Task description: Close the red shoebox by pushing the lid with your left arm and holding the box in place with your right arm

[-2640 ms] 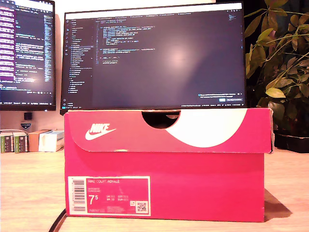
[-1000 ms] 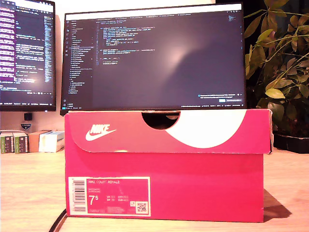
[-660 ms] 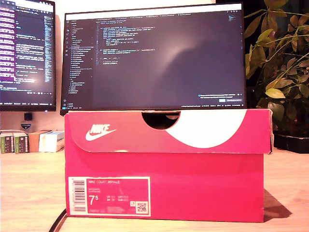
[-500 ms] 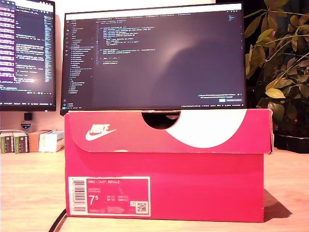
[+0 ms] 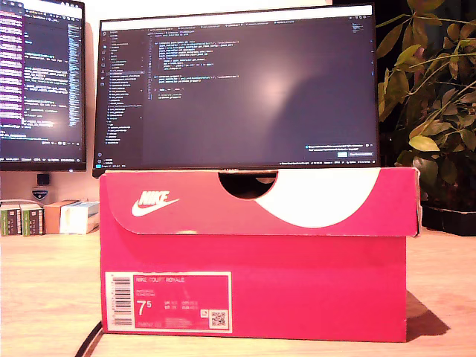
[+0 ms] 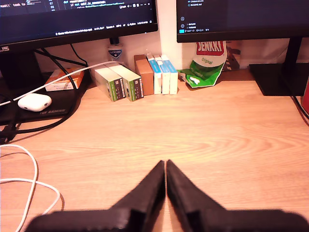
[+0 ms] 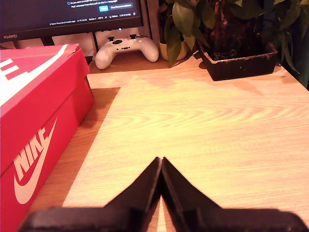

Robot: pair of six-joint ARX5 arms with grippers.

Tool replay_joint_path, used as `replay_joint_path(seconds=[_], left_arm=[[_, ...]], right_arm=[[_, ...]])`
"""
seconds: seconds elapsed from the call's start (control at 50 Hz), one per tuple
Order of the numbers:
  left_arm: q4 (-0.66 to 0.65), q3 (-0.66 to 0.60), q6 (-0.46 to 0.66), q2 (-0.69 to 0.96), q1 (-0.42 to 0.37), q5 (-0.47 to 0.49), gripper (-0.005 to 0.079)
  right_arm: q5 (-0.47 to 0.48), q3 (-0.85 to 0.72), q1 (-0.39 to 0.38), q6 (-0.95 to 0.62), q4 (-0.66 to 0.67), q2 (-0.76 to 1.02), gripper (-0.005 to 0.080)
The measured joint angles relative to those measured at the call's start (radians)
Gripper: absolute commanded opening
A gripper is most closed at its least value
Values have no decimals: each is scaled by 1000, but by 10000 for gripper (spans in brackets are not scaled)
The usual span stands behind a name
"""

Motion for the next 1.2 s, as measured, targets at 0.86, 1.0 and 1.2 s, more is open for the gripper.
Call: replay_joint_path(seconds=[0.86,1.0,1.2], left_arm=[[-1,0,-1,0,130,3,-15],[-1,0,-1,0,132,4,-15],[-1,0,-1,0,132,6,-15]], right_arm=[[0,0,-85,0,0,0,-12],[0,0,-85,0,0,0,-12],[0,0,-85,0,0,0,-12]])
